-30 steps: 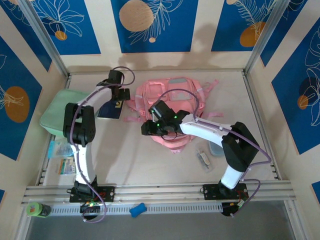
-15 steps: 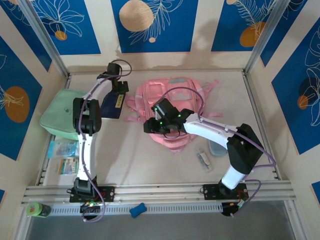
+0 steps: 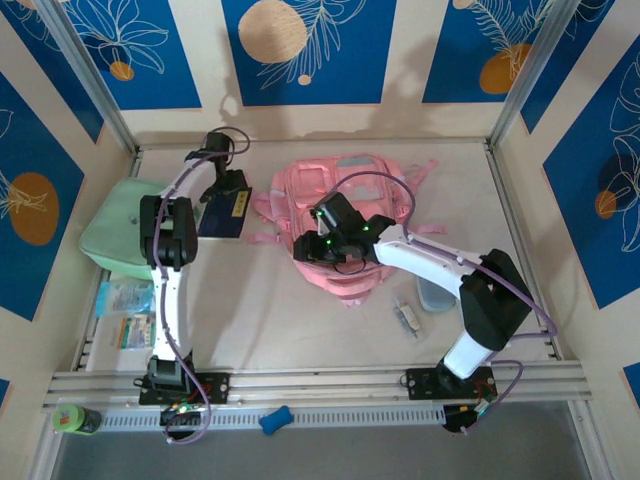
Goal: Pack the student bag
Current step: Move the book to the middle-left of the table.
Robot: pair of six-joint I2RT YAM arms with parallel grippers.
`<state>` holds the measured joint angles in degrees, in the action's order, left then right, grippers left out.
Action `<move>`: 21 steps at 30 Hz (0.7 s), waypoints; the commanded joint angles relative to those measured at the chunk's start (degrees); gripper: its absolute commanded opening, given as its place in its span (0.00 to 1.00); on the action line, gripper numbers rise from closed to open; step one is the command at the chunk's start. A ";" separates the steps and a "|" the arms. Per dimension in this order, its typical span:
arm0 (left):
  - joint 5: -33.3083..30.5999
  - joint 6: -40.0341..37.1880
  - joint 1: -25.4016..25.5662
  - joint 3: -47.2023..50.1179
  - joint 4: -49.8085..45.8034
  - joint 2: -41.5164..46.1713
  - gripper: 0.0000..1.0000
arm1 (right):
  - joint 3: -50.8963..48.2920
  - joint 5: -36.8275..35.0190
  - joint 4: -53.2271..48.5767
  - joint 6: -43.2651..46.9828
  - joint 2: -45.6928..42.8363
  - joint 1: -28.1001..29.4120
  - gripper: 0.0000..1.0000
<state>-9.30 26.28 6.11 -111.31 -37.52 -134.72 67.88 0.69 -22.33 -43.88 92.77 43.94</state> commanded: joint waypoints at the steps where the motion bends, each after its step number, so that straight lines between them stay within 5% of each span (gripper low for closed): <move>1: 4.30 4.76 0.30 8.64 -0.05 4.64 0.90 | -0.99 1.60 -1.06 0.45 -1.94 -0.70 0.45; 12: 1.98 9.85 3.35 34.13 6.04 20.49 0.88 | -6.03 2.62 1.73 0.14 -4.73 -1.01 0.45; 21: -2.12 12.12 8.34 47.40 5.57 33.52 0.86 | -1.84 3.84 -0.39 2.54 1.53 3.22 0.44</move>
<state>-9.78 36.25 13.45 -66.35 -29.54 -104.53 63.18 2.42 -21.71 -43.07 91.26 44.93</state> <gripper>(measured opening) 0.862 0.444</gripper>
